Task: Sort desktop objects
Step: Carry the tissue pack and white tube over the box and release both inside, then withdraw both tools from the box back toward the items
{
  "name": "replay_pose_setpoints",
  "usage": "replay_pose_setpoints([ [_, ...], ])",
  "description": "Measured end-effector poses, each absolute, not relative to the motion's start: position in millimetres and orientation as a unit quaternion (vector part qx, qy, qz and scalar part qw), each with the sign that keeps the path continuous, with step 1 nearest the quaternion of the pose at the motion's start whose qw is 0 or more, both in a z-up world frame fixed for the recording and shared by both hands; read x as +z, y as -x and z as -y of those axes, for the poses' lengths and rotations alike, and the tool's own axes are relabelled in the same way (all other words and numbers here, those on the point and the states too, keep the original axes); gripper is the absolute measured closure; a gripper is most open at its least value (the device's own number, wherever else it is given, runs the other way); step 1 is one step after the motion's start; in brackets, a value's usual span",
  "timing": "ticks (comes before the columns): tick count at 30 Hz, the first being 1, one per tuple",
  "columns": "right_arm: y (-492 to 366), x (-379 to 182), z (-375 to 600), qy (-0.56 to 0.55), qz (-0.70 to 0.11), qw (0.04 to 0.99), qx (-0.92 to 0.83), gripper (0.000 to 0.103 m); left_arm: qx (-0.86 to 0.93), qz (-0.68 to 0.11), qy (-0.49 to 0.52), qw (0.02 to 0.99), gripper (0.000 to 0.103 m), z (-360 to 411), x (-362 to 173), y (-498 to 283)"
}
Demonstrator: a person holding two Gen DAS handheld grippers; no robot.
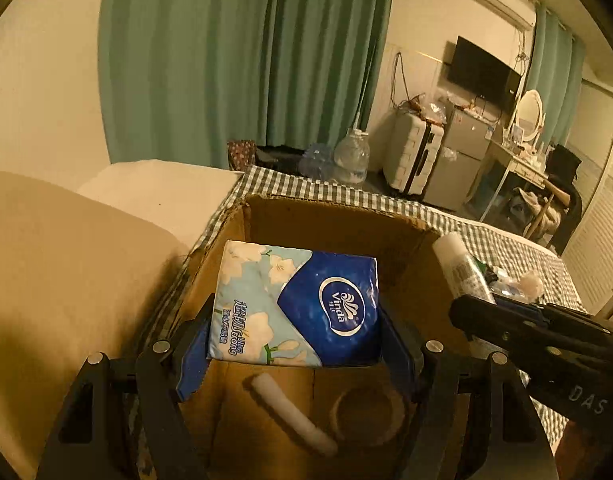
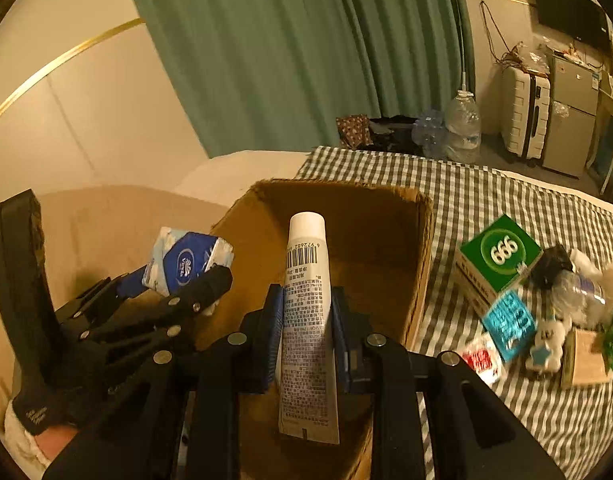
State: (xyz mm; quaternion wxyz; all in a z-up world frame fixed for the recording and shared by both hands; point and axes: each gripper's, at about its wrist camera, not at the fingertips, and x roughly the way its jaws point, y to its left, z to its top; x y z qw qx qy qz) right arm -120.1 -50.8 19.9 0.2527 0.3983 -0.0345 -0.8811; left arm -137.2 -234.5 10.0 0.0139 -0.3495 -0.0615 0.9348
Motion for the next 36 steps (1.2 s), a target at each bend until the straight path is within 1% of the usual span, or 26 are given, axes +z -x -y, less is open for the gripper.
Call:
replay_pose_setpoints([
  [1, 128, 17, 52, -0.402, 0.035, 0.251, -0.88, 0.08, 0.934, 0.061, 0.352, 0.013, 0.028, 233, 8, 142],
  [3, 141, 11, 54, -0.404, 0.04, 0.242, -0.881, 0.08, 0.93, 0.064, 0.361, 0.011, 0.025, 234, 4, 152],
  [5, 149, 9, 53, -0.404, 0.045, 0.236, -0.883, 0.078, 0.921, 0.078, 0.381, 0.012, 0.016, 238, -4, 163],
  [6, 153, 7, 53, -0.409, 0.045, 0.232, -0.881, 0.064, 0.917, 0.084, 0.391, 0.004, 0.013, 241, -7, 166],
  [7, 155, 6, 51, -0.412, 0.047, 0.226, -0.881, 0.053, 0.913, 0.09, 0.399, -0.008, 0.007, 245, -10, 168],
  [8, 153, 6, 46, -0.403, 0.058, 0.224, -0.885, 0.039, 0.91, 0.097, 0.403, -0.013, 0.006, 249, -13, 168],
  [12, 148, 8, 31, -0.392, 0.08, 0.214, -0.891, 0.039, 0.905, 0.124, 0.406, -0.011, 0.006, 258, -18, 161],
  [17, 132, 13, 9, -0.392, 0.084, 0.191, -0.896, 0.039, 0.911, 0.11, 0.397, -0.011, 0.006, 251, -10, 141],
  [23, 97, 31, -27, -0.372, 0.085, 0.159, -0.91, 0.039, 0.918, 0.097, 0.385, 0.013, 0.006, 217, 12, 107],
  [26, 78, 42, -50, -0.36, 0.084, 0.146, -0.918, 0.039, 0.923, 0.098, 0.372, 0.027, 0.001, 196, 27, 93],
  [28, 61, 52, -71, -0.346, 0.085, 0.136, -0.925, 0.039, 0.927, 0.094, 0.361, 0.033, 0.001, 179, 39, 81],
  [29, 54, 54, -80, -0.34, 0.087, 0.132, -0.927, 0.037, 0.93, 0.089, 0.355, 0.036, 0.0, 169, 45, 73],
  [32, 25, 57, -120, -0.321, 0.093, 0.098, -0.938, 0.024, 0.937, 0.072, 0.339, 0.047, 0.0, 144, 58, 59],
  [35, 9, 50, -156, -0.322, 0.09, 0.057, -0.941, 0.021, 0.941, 0.052, 0.329, 0.058, 0.0, 110, 62, 44],
  [36, 6, 48, -163, -0.325, 0.09, 0.051, -0.94, 0.018, 0.941, 0.048, 0.329, 0.062, 0.0, 102, 62, 40],
])
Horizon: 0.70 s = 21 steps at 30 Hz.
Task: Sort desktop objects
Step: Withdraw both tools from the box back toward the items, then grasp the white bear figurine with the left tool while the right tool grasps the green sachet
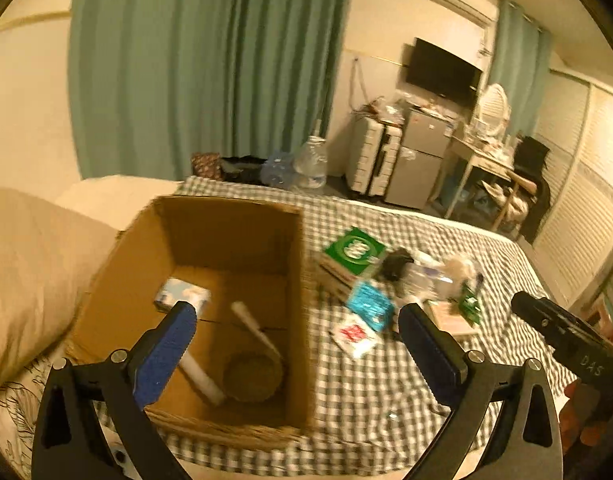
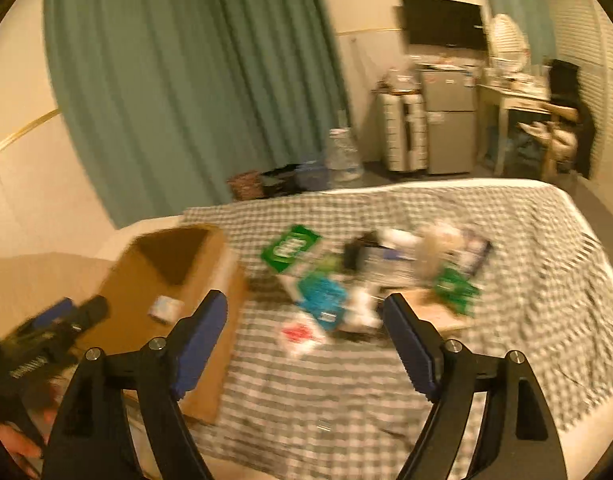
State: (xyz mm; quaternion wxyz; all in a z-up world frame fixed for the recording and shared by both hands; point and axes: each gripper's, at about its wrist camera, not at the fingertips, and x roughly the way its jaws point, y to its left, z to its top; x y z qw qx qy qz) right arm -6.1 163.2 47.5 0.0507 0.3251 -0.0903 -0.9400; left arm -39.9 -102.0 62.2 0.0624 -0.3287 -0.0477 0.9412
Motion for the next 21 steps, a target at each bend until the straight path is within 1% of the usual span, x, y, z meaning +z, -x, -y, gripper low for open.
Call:
replay_pose_setpoints([
  [1, 1, 42, -176, -0.327, 0.09, 0.036, -0.94, 0.017, 0.941, 0.043, 0.329, 0.07, 0.0, 90, 61, 36],
  [7, -17, 9, -228, -0.334, 0.093, -0.024, -0.938, 0.016, 0.936, 0.024, 0.335, 0.104, 0.0, 28, 35, 19],
  [14, -6, -36, -253, -0.361, 0.124, -0.028, -0.924, 0.016, 0.918, 0.005, 0.38, 0.116, 0.0, -17, -12, 29],
  [21, 21, -68, -269, -0.366, 0.132, -0.036, -0.921, 0.016, 0.907, 0.008, 0.403, 0.12, 0.0, -41, -45, 69],
])
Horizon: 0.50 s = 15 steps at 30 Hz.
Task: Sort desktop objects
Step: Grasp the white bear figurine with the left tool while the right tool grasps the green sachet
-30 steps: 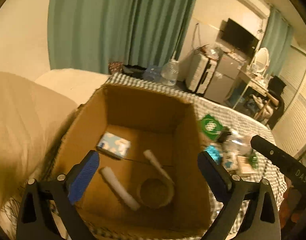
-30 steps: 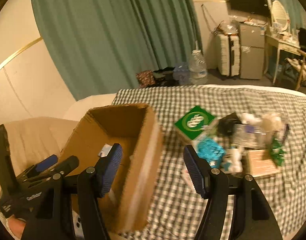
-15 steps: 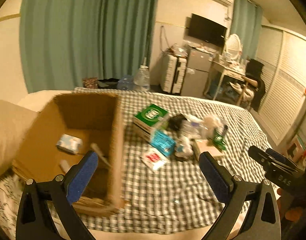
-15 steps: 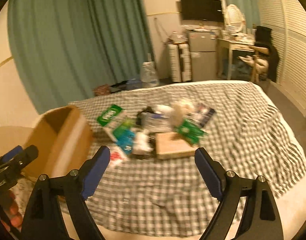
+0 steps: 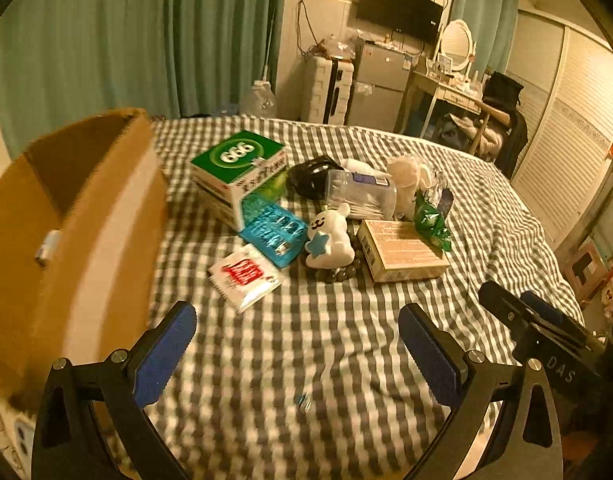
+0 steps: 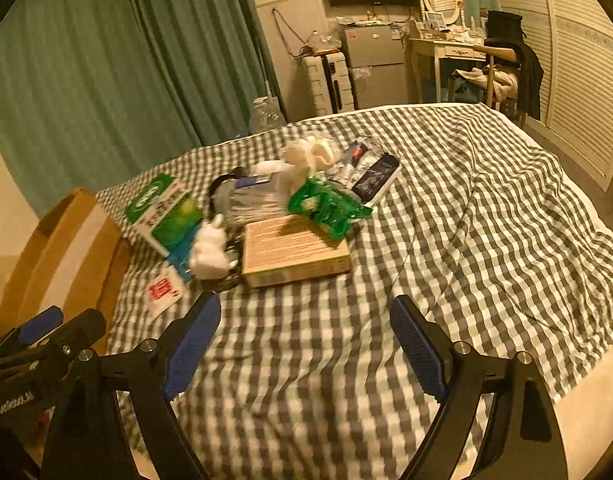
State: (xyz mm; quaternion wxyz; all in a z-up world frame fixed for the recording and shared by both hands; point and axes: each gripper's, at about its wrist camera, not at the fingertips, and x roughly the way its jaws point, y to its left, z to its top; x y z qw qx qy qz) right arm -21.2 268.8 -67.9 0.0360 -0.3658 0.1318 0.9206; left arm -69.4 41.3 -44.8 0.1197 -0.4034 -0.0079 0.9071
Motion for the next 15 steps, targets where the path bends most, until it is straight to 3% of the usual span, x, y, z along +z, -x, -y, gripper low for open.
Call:
replay_pose_setpoints([
  [8, 75, -91, -315, 0.375, -0.179, 0.056, 0.908, 0.016, 0.894, 0.042, 0.432, 0.113, 0.0, -70, -87, 138],
  [15, 126, -110, -315, 0.397, -0.167, 0.054, 0.901, 0.016, 0.883, 0.043, 0.45, 0.129, 0.0, -88, -126, 174],
])
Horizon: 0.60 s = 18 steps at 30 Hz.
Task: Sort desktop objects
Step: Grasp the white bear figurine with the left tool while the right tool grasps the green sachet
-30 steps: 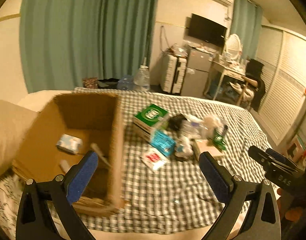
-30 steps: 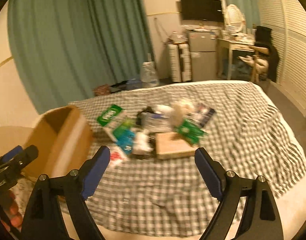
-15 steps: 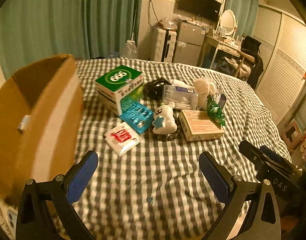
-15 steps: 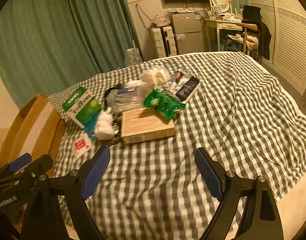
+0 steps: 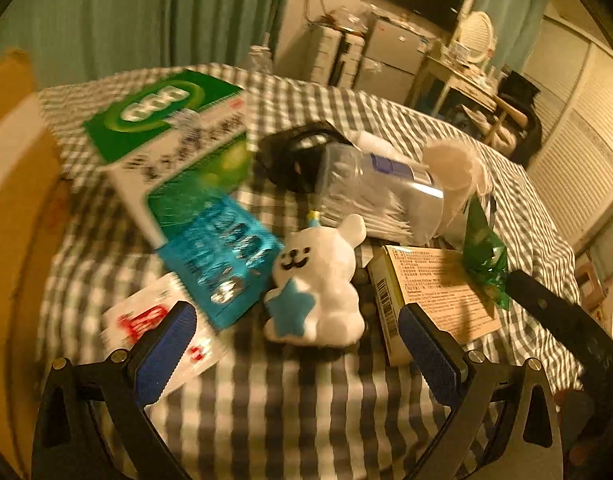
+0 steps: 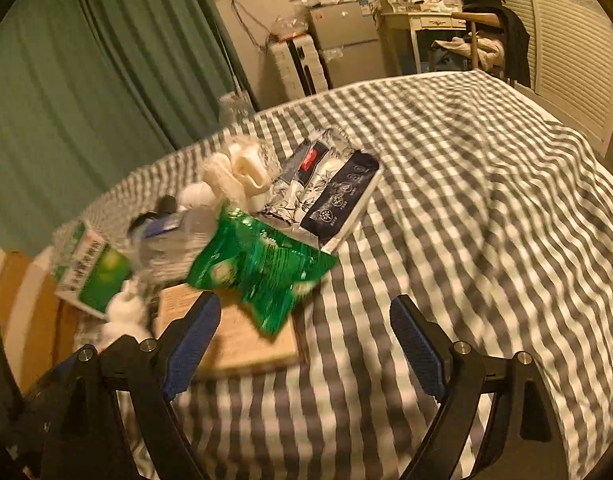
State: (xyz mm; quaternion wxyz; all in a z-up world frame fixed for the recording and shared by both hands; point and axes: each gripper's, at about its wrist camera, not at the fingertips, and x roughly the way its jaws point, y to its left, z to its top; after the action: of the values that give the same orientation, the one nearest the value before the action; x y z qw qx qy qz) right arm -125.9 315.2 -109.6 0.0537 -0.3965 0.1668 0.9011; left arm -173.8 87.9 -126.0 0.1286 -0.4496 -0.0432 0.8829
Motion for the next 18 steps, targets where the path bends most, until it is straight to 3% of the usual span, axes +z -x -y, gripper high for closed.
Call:
replay_pose_setpoints([
  [7, 162, -119, -301, 0.398, -0.154, 0.024, 0.904, 0.016, 0.885, 0.063, 0.436, 0.148, 0.003, -84, -137, 186],
  [10, 168, -125, -298, 0.406, -0.154, 0.016, 0.901, 0.023, 0.886, 0.063, 0.431, 0.16, 0.021, -82, -135, 187],
  [11, 168, -127, -298, 0.411, -0.15, 0.017, 0.899, 0.04, 0.885, 0.06, 0.431, 0.165, 0.031, -82, -134, 187],
  [12, 166, -127, -298, 0.409, -0.149, 0.018, 0.9, 0.047, 0.884, 0.058, 0.432, 0.171, 0.039, -83, -133, 188],
  [13, 164, -126, -299, 0.407, -0.149, 0.019, 0.901, 0.048, 0.88, 0.058, 0.436, 0.181, 0.049, -83, -133, 188],
  [18, 150, -113, -298, 0.39, -0.141, 0.032, 0.909, 0.054, 0.877, 0.06, 0.439, 0.187, 0.054, -77, -129, 181],
])
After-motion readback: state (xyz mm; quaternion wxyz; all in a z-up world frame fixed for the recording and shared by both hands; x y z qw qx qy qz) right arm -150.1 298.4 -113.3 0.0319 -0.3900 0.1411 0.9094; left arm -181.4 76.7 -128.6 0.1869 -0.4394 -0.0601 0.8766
